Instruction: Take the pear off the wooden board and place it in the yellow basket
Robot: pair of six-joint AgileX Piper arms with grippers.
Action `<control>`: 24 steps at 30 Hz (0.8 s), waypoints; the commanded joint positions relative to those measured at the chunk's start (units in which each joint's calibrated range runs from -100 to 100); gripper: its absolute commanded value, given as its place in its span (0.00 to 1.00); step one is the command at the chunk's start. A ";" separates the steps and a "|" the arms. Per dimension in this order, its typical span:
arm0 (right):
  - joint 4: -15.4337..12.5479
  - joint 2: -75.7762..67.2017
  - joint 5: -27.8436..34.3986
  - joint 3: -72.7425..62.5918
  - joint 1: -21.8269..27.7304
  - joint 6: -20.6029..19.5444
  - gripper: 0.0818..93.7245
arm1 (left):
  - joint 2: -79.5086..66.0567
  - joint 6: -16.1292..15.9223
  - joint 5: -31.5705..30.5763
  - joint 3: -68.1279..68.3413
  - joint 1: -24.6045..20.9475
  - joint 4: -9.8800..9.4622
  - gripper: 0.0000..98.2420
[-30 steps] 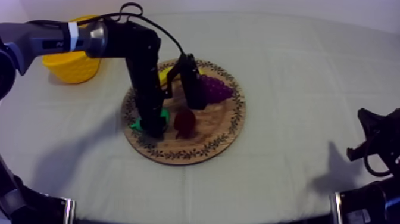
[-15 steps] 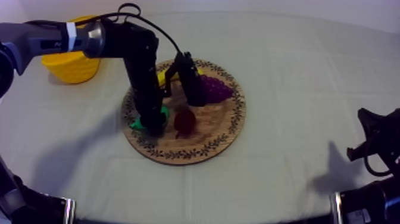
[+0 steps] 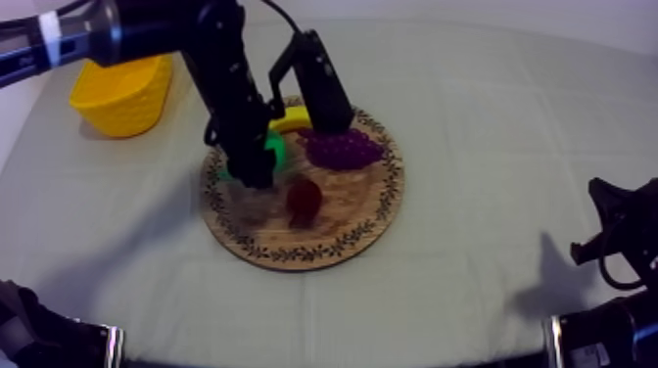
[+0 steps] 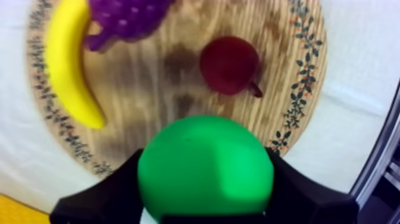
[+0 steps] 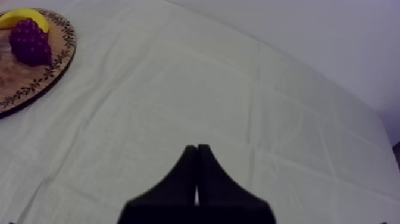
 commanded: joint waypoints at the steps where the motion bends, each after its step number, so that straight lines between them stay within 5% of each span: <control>1: -0.04 -0.03 0.02 -0.02 -0.01 0.01 0.00 | -2.03 0.17 2.27 -1.97 0.07 -0.06 0.55; 16: -0.04 -0.03 0.02 -0.02 -0.01 0.01 0.00 | -10.13 5.35 8.37 -9.11 0.02 0.35 0.53; 24: -0.04 -0.03 0.02 -0.02 -0.01 0.01 0.00 | -12.68 16.11 2.66 -5.15 0.17 0.97 0.49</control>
